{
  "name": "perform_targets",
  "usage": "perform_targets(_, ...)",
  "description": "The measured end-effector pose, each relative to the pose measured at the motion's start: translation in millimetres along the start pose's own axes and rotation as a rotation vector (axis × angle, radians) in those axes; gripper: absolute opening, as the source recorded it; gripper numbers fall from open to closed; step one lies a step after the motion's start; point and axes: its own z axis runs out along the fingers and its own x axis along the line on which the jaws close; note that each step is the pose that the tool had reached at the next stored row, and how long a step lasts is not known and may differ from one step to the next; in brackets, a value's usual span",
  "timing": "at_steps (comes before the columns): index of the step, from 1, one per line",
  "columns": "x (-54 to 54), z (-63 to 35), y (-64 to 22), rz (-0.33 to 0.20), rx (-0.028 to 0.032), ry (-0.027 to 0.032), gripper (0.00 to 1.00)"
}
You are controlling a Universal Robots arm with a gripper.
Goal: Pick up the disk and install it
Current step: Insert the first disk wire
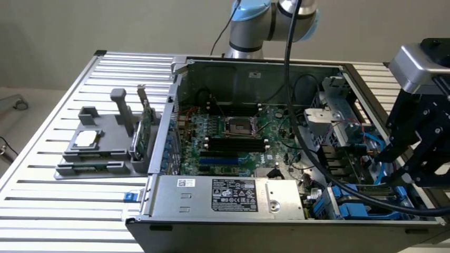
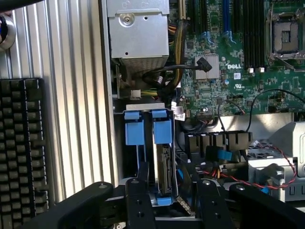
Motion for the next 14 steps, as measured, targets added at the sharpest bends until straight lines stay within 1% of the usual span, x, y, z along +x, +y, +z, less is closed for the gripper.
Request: perform_targets(14, 0.2, 3.7, -0.1, 0.224, 0.0077, -0.0108, 0.42)
